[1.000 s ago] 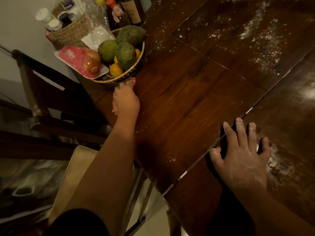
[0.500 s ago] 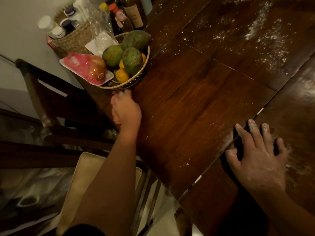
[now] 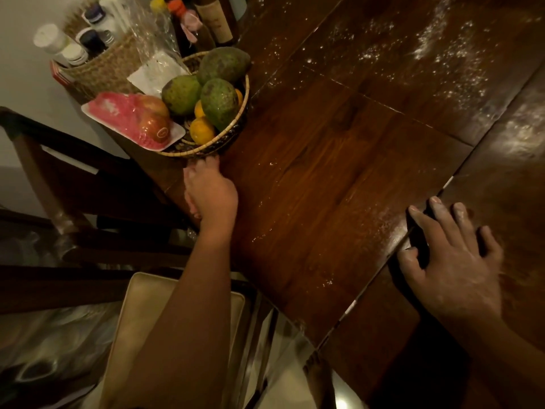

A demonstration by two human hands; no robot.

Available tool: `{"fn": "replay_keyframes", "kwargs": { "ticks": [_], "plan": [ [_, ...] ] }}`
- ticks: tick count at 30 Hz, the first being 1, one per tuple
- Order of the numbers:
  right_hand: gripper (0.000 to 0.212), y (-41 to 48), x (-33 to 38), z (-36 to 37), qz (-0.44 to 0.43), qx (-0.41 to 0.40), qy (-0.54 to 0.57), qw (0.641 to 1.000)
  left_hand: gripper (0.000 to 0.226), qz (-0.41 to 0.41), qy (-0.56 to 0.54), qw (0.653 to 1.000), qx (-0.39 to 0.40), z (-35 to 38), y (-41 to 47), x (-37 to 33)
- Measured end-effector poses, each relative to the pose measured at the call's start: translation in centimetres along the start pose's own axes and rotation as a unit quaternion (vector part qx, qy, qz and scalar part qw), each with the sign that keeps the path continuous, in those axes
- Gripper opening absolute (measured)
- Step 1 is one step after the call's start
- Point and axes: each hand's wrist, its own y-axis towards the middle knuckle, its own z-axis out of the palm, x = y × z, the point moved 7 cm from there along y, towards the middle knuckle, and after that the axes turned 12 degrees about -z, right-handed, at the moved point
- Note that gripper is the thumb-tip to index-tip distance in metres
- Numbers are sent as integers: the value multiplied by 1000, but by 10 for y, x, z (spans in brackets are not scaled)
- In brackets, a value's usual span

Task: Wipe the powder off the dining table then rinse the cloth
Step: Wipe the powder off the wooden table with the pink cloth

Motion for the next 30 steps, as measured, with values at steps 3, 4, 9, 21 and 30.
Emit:
{"fn": "replay_keyframes", "kwargs": {
  "ticks": [3, 4, 9, 21, 30],
  "plan": [
    [62, -1, 0, -1, -2, -4, -2, 1000, 65, 161, -44, 985, 33, 11, -43, -49],
    [62, -1, 0, -1, -3, -6, 0, 1000, 71, 238, -54, 967, 68, 19, -63, -62],
    [62, 0, 0, -2, -4, -1, 2, 1000, 86, 347, -107, 911, 195, 15, -65, -32],
    [64, 0, 0, 0, 6, 10, 12, 1000, 70, 513, -107, 817, 240, 8, -279, -11],
    [62, 2, -4, 0, -28, -6, 55, 998, 67, 58, -142, 988, 35, 24, -115, -51]
  ]
}}
